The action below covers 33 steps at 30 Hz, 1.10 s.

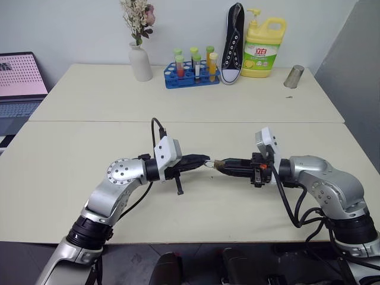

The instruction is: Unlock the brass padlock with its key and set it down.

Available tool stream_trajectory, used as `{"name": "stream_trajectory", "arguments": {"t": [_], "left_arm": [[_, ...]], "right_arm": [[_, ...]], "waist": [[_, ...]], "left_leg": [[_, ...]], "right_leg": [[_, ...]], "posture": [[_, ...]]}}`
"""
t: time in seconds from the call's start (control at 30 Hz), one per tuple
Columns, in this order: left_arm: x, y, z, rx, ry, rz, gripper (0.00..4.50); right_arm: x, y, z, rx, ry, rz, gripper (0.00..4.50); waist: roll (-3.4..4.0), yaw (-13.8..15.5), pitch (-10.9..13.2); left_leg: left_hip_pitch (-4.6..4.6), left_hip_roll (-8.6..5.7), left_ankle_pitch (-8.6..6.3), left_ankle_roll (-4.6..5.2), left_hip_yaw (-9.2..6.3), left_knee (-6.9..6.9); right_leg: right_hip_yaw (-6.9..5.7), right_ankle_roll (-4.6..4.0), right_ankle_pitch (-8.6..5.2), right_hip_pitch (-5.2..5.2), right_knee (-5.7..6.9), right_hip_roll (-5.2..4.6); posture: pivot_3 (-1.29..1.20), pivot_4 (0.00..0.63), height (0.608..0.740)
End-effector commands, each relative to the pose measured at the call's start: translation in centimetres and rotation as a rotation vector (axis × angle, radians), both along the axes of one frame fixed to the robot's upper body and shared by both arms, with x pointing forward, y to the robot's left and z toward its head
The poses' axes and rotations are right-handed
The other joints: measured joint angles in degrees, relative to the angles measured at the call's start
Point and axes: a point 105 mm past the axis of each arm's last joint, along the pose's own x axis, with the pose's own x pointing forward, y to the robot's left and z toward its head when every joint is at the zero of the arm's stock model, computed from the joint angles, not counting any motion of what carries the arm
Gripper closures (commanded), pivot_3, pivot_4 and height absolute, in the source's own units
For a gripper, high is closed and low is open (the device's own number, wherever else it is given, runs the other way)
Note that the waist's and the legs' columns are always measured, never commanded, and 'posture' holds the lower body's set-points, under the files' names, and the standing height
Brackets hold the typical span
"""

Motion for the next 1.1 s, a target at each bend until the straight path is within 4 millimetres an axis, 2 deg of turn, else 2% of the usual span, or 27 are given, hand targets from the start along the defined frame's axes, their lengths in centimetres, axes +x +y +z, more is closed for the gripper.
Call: {"name": "stream_trajectory", "arguments": {"t": [0.03,0.2,0.57,1.1], "left_arm": [[-0.3,-0.6,1.2,-0.036,-0.04,-0.011,4.5],[-0.7,-1.0,1.3,-0.045,-0.028,-0.031,4.5],[-3.0,-0.4,1.1,-0.002,0.071,-0.112,4.5],[-2.3,-0.8,4.1,-0.147,0.119,-0.077,4.5]], "right_arm": [[-0.4,0.1,1.3,0.026,-0.047,0.029,4.36],[-0.4,0.1,1.2,0.021,-0.049,0.026,4.36],[0.0,-0.3,0.6,-0.01,-0.062,0.013,4.36],[0.0,-0.1,0.3,-0.023,-0.066,0.02,4.36]], "waist": [[0.0,0.0,0.0],[0.0,0.0,0.0],[0.0,0.0,0.0],[0.0,0.0,0.0]], "left_leg": [[0.0,0.0,0.0,0.0,0.0,0.0],[0.0,0.0,0.0,0.0,0.0,0.0],[0.0,0.0,0.0,0.0,0.01,0.0],[0.0,0.0,0.0,0.0,-0.01,0.0]], "right_leg": [[0.0,0.0,0.0,0.0,0.0,0.0],[0.02,0.0,0.0,0.0,-0.01,0.0],[0.02,0.06,-0.04,0.0,-0.01,0.0],[0.03,0.22,-0.13,0.0,-0.01,0.0]], "posture": [[0.0,0.15,0.74],[0.0,0.15,0.74],[0.0,0.15,0.74],[0.0,0.15,0.74]]}}
